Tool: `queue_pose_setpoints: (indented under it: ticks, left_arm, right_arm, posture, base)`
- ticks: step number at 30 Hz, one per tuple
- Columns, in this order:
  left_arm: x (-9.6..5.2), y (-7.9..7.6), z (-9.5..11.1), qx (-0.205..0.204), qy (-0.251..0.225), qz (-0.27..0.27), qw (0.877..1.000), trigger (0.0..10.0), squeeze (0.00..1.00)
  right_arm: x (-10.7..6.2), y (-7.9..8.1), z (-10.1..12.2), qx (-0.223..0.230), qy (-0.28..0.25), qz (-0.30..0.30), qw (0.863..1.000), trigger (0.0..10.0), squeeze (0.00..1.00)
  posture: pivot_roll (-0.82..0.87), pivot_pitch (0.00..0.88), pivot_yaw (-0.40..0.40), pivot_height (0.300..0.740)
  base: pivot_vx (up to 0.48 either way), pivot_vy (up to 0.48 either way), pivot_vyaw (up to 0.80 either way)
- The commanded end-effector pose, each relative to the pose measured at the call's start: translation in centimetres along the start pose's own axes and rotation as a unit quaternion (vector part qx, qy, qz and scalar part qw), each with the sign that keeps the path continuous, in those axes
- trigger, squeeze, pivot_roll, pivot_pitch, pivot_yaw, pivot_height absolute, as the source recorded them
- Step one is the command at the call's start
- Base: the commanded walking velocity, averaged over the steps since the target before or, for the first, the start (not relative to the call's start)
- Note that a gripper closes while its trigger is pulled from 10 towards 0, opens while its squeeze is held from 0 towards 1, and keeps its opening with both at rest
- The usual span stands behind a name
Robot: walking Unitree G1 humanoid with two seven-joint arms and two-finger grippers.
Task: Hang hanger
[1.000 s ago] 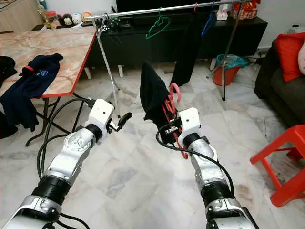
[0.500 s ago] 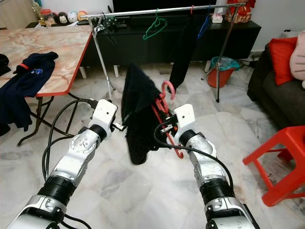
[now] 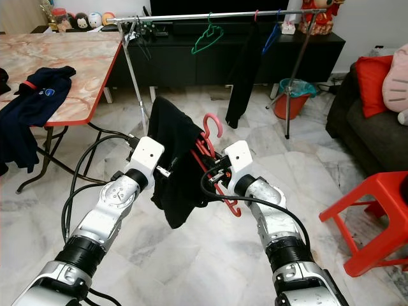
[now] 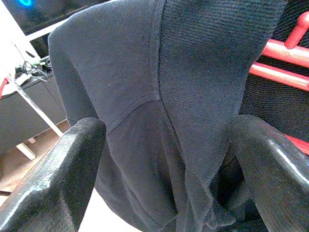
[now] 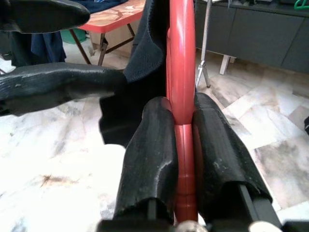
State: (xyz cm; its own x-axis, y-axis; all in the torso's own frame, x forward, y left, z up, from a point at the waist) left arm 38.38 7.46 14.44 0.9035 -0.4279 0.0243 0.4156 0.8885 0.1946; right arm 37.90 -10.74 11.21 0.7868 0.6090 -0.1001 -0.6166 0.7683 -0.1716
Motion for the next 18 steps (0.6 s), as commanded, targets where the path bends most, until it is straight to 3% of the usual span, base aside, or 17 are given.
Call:
queue_pose_setpoints:
  ticks: [1,4,10,13,18]
  left_arm:
    - [0.1,-0.6,0.2,0.007,-0.003,-0.020,1.000,10.0,0.00]
    - [-0.3,-2.1,0.3,0.016,-0.002,-0.089,0.996,10.0,0.00]
    - [-0.9,-3.6,0.0,0.027,0.010,-0.150,0.988,10.0,0.00]
    - [-0.7,-3.3,-0.1,0.034,0.013,-0.137,0.990,10.0,0.00]
    - [0.1,-1.8,-0.5,0.048,0.027,-0.067,0.996,10.0,0.00]
  right_arm:
    - [0.6,-0.4,2.8,-0.020,-0.041,0.002,0.999,0.0,0.00]
    - [0.8,-0.6,2.7,-0.019,-0.037,0.005,0.999,0.0,0.00]
    - [1.1,-1.1,3.3,-0.024,-0.038,0.003,0.999,0.0,0.00]
    - [1.4,-0.9,3.8,-0.027,-0.045,0.011,0.999,0.0,0.00]
    - [1.5,-0.3,4.1,-0.027,-0.051,0.028,0.998,0.0,0.00]
  posture:
    - [0.09,0.000,-0.066,0.740]
    - [0.10,0.000,-0.071,0.740]
    - [0.11,0.000,-0.077,0.740]
    - [0.10,0.000,-0.076,0.740]
    - [0.10,0.000,-0.077,0.740]
  base:
    - [0.000,0.000,0.00]
    - [0.000,0.000,0.00]
    - [0.000,0.000,0.00]
    - [0.000,0.000,0.00]
    - [0.000,0.000,0.00]
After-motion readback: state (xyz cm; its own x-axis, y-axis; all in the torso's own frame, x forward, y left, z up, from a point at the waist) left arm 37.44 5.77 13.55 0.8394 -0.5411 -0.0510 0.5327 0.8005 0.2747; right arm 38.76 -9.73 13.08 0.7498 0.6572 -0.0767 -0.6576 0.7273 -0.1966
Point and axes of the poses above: a point about 5 cm out from each wrist's last joint towards the gripper, its own x axis pointing out of the wrist towards the gripper, its own z axis along the axis of the wrist's last joint, y = z × x, the point moved 4 cm from there along x, pointing out of the wrist towards the gripper, and after that the axes turned 9 degrees about -x, right-handed, at the moved point
